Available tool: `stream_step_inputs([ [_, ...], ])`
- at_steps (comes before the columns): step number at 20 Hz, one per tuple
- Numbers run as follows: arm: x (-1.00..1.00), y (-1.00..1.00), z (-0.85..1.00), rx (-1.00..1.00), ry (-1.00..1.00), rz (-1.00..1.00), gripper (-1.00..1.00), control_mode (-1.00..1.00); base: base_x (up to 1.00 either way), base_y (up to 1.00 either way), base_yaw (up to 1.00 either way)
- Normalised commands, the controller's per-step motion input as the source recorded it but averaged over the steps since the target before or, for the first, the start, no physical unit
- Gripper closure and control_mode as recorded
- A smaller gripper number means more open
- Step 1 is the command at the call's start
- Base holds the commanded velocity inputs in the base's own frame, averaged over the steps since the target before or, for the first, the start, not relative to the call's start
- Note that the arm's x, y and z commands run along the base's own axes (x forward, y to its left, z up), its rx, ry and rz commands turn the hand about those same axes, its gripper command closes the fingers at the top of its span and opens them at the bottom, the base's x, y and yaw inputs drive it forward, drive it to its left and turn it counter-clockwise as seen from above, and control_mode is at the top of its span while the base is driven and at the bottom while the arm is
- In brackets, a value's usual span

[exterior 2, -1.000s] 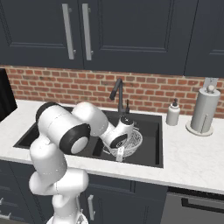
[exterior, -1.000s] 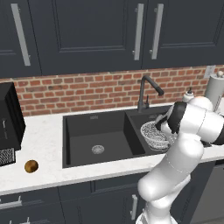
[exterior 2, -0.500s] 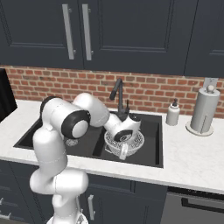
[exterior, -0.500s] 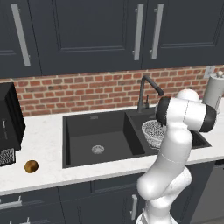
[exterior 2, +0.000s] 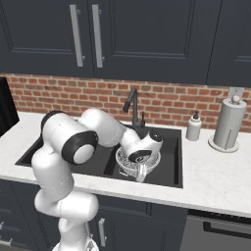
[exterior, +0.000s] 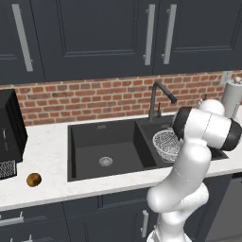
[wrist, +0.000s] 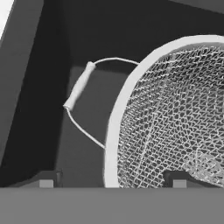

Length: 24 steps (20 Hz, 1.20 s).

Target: Put the colander in the sink, put the pear in the colander, and turn on the sink faucet and pour water over the colander.

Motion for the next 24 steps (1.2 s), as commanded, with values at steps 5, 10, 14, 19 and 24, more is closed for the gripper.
stream_step_inputs([
  [5, -0.57, 0.05, 0.34, 0.00, -0.28, 0.03, -1.00, -1.00, 0.00, 0.00, 0.00],
  [10, -0.53, 0.18, 0.90, -0.01, -0.24, 0.07, -1.00, -1.00, 0.00, 0.00, 0.00],
  [14, -0.25, 0.03, 1.00, -0.02, -0.01, 0.12, -1.00, -1.00, 0.00, 0.00, 0.00],
  [19, -0.32, 0.00, 1.00, 0.00, 0.00, 0.11, -1.00, -1.00, 0.00, 0.00, 0.00],
  [24, -0.43, 0.00, 0.97, 0.00, 0.00, 0.10, -1.00, -1.00, 0.00, 0.00, 0.00],
])
